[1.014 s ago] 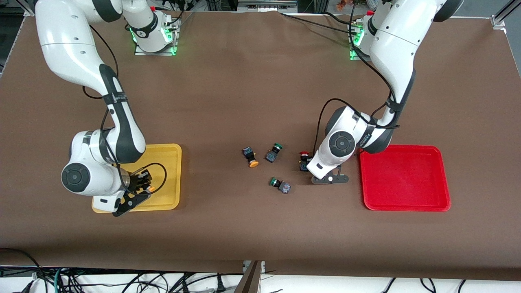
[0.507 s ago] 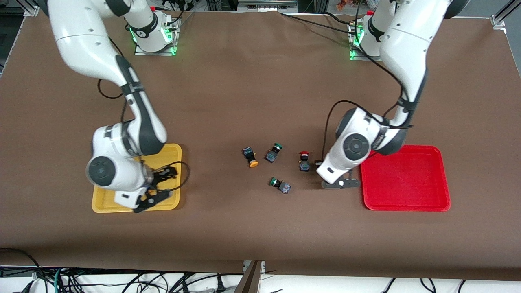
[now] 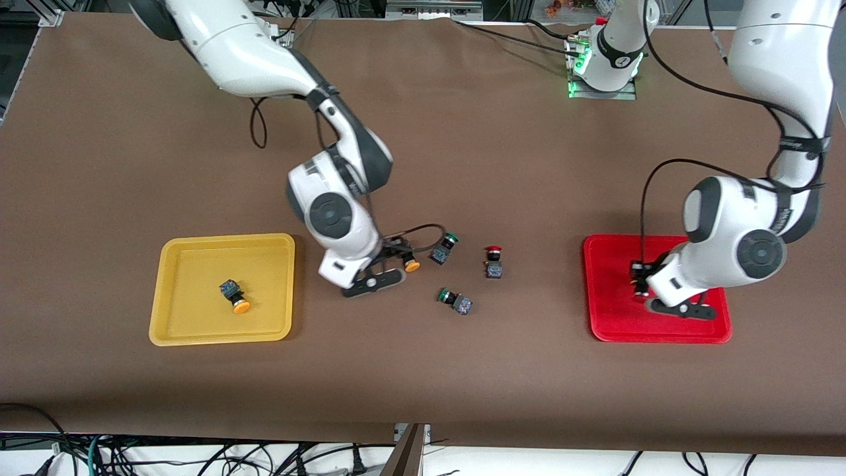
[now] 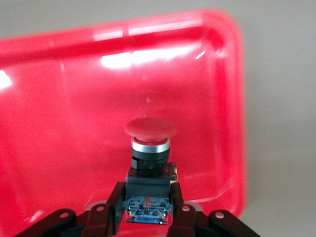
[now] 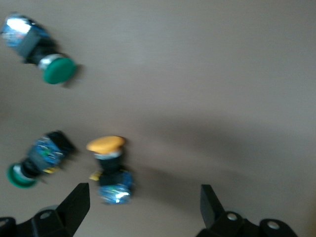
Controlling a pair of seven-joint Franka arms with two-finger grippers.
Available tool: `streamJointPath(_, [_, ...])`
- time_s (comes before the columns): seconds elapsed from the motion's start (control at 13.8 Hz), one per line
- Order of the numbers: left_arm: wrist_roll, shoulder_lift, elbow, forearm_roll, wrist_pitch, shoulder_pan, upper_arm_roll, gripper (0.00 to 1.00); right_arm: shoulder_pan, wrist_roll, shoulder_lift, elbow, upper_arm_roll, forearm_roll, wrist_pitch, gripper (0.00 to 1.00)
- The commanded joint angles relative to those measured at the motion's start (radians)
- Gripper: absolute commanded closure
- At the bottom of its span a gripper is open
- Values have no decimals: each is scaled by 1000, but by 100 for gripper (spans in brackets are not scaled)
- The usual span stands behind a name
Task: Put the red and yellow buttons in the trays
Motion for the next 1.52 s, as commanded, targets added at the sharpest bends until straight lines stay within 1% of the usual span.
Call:
streamJointPath(0.0, [126,-56,-86,14,24,109,-20,84,45,41,25,-48,-7,7,132,1])
streamJointPath(0.07, [157,-44,-87,14,42,146,-20,84,57,58,33,-57,-7,-10,153,1])
streamJointPath(0.22, [191,-19,-87,14,85,186,-20,83,71,55,42,-62,-10,-57,160,1])
streamJointPath(0.36, [205,21,-84,14,133,211,-20,83,71,50,42,-66,-17,-82,149,1])
streamJointPath(0.51, [207,38,-87,14,142,223,-20,83,73,52,41,-85,-22,-94,149,1])
streamJointPath(0.58, [225,50,-86,14,147,225,-20,82,74,58,39,-103,-22,-93,149,1])
streamJointPath(0.65, [233,62,-84,14,160,228,-20,77,73,79,38,-126,-22,-93,150,1])
streamJointPath(0.72, [233,73,-84,14,174,231,-20,64,74,111,38,-137,-22,-91,150,1])
streamJointPath(0.8, [231,75,-84,12,173,233,-20,36,76,142,38,-140,-21,-93,149,1])
streamJointPath(0.87, [219,67,-75,9,162,225,-21,0,85,165,36,-146,-21,-91,147,1])
streamJointPath(0.94, [214,50,-55,6,138,217,-31,0,85,182,35,-157,-21,-90,147,2])
streamJointPath(1.01, [205,44,-11,2,71,207,-69,0,84,176,33,-161,-21,-90,149,10])
streamJointPath(1.09, [153,45,37,0,6,197,-95,0,82,171,32,-161,-21,-91,149,23])
streamJointPath(1.16, [77,45,65,0,-26,175,-128,0,84,181,30,-161,-21,-91,149,49])
streamJointPath(1.23, [8,45,75,0,-31,150,-161,0,84,185,29,-161,-21,-90,149,74])
streamJointPath(1.3, [-64,47,79,0,-27,110,-175,0,84,187,19,-161,-21,-90,149,94])
streamJointPath(1.38, [-123,68,83,-4,-18,69,-176,0,78,175,7,-160,-22,-88,149,100])
streamJointPath(1.45, [-189,105,130,-21,8,-12,-175,0,52,161,-17,-160,-28,-87,120,100])
